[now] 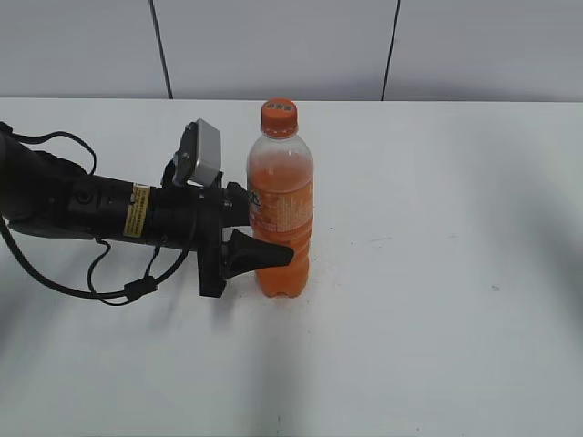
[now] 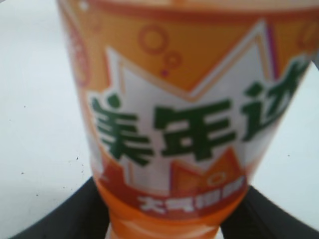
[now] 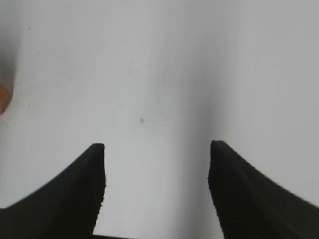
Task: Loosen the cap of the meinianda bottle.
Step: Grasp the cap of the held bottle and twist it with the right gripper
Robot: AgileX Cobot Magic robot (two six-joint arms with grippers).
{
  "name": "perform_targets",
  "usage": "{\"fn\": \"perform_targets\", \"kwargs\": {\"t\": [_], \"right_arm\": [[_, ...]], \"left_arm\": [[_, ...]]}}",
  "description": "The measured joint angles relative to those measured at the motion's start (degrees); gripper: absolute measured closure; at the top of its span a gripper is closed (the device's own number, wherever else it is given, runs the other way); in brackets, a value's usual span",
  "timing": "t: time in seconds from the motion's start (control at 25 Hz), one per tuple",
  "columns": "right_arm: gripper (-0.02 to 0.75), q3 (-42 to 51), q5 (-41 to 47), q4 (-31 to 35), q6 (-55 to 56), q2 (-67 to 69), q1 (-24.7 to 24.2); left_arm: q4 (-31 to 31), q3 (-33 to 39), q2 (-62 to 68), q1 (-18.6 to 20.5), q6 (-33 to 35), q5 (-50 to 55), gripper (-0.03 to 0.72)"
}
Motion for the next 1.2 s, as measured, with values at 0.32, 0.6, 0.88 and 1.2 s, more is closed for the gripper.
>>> {"fn": "perform_targets", "kwargs": {"t": [0.32,0.6,0.88,1.2], "right_arm": [[0.288,-15.5,0.1,-0.7,0.2,15.9,1.1],[0.292,-19.2,0.1,0.0,2.1,21.6,17.1],[0.293,-25.9,0.3,0.0,6.2,29.1,32.7],[0.293,-31.7,0.3,-1.0,8.2,35.2,38.4]], "left_arm": [[0.0,0.0,0.0,0.0,0.0,-0.1,0.302],[0.0,0.0,0.0,0.0,0.0,-0.1,0.304],[0.0,0.0,0.0,0.0,0.0,-0.1,0.304],[0.0,0.0,0.0,0.0,0.0,-0.1,0.304]]}}
